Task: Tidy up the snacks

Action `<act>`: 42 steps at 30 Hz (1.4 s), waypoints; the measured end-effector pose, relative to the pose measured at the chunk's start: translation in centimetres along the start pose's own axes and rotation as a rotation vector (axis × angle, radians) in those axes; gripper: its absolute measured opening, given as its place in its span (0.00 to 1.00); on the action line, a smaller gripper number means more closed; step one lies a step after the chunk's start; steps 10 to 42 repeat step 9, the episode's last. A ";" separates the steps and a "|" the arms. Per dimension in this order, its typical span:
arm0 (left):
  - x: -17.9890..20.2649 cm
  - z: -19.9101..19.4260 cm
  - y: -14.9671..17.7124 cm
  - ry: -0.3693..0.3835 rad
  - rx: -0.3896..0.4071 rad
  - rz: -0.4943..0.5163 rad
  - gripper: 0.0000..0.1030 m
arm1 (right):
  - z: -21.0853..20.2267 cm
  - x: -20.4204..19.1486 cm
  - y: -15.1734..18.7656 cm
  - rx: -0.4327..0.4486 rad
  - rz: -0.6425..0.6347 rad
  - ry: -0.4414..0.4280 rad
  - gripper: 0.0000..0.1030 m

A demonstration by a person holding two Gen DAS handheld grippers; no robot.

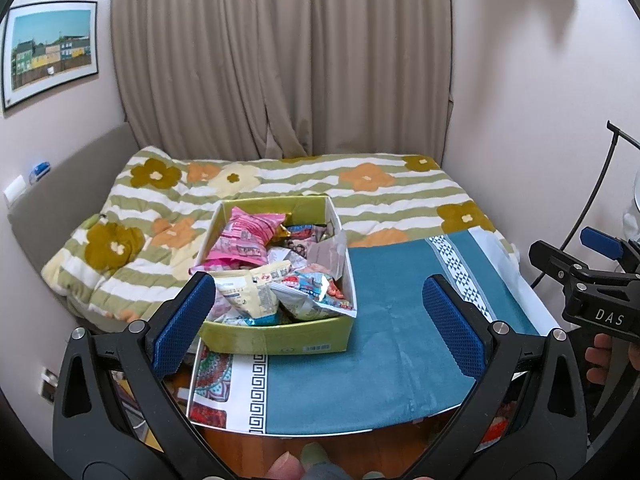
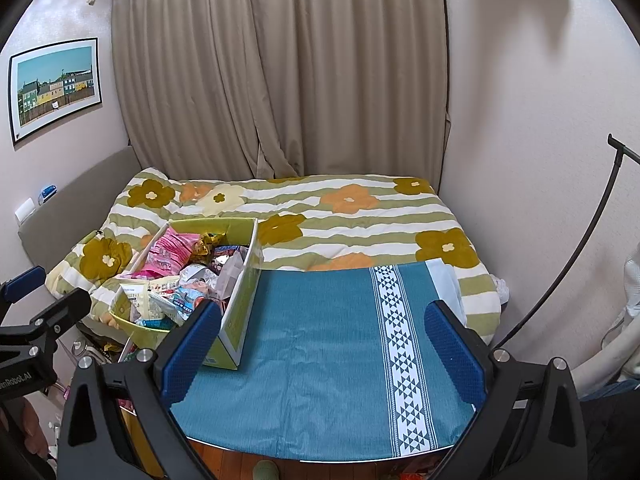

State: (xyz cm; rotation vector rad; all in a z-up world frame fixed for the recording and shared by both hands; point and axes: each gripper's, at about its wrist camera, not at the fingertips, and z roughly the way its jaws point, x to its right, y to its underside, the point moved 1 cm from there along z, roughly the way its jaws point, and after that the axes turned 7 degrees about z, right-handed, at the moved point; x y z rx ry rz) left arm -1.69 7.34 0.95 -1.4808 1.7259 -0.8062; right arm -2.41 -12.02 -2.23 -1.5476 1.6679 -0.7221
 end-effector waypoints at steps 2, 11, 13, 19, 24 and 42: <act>-0.2 -0.1 -0.1 0.002 0.012 -0.002 1.00 | 0.0 0.0 0.0 0.000 0.001 -0.001 0.98; -0.5 0.4 -0.3 -0.028 0.041 0.014 1.00 | 0.0 0.0 0.0 0.001 0.004 0.000 0.98; -0.5 0.4 -0.3 -0.028 0.041 0.014 1.00 | 0.0 0.0 0.0 0.001 0.004 0.000 0.98; -0.5 0.4 -0.3 -0.028 0.041 0.014 1.00 | 0.0 0.0 0.0 0.001 0.004 0.000 0.98; -0.5 0.4 -0.3 -0.028 0.041 0.014 1.00 | 0.0 0.0 0.0 0.001 0.004 0.000 0.98; -0.5 0.4 -0.3 -0.028 0.041 0.014 1.00 | 0.0 0.0 0.0 0.001 0.004 0.000 0.98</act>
